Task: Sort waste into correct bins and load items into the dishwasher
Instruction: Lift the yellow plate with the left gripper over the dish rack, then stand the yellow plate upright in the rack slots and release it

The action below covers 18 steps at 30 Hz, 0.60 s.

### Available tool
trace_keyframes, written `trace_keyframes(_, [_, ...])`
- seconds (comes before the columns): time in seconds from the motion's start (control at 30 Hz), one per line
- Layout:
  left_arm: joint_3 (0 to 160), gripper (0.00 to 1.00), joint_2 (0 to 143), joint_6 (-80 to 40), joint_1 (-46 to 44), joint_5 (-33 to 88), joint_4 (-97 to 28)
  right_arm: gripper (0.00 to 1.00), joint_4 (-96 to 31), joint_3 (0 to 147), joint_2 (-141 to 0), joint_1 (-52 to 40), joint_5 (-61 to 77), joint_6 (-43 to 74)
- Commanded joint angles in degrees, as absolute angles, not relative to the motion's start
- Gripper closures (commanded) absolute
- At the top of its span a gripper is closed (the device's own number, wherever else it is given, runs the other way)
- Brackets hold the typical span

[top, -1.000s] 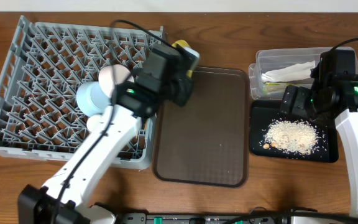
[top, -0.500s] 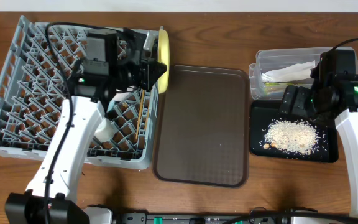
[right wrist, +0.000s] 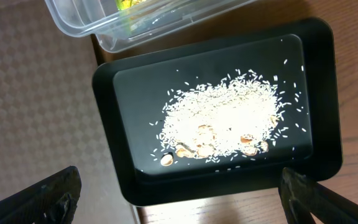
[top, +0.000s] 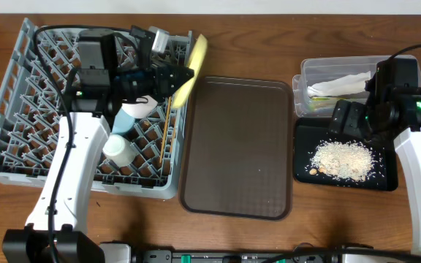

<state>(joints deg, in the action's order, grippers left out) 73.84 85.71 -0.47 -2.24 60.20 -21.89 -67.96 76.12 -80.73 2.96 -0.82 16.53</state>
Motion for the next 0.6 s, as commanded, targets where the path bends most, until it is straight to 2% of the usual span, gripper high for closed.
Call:
trace_keyframes(0.0, [73.6, 0.92, 85.19, -1.15, -1.23, 62.33, -21.98, 0.01, -67.7, 77.08, -80.25, 2.98, -0.58, 16.69])
trace_keyframes(0.47, [73.19, 0.92, 85.76, -1.39, -1.23, 53.8, -24.6, 0.01, -67.92, 77.08, -80.25, 2.98, -0.56, 16.69])
trace_keyframes(0.57, [73.19, 0.92, 85.78, -4.58, -1.23, 49.69, -24.6, 0.01, -67.99, 77.08, -80.25, 2.98, -0.56, 16.69])
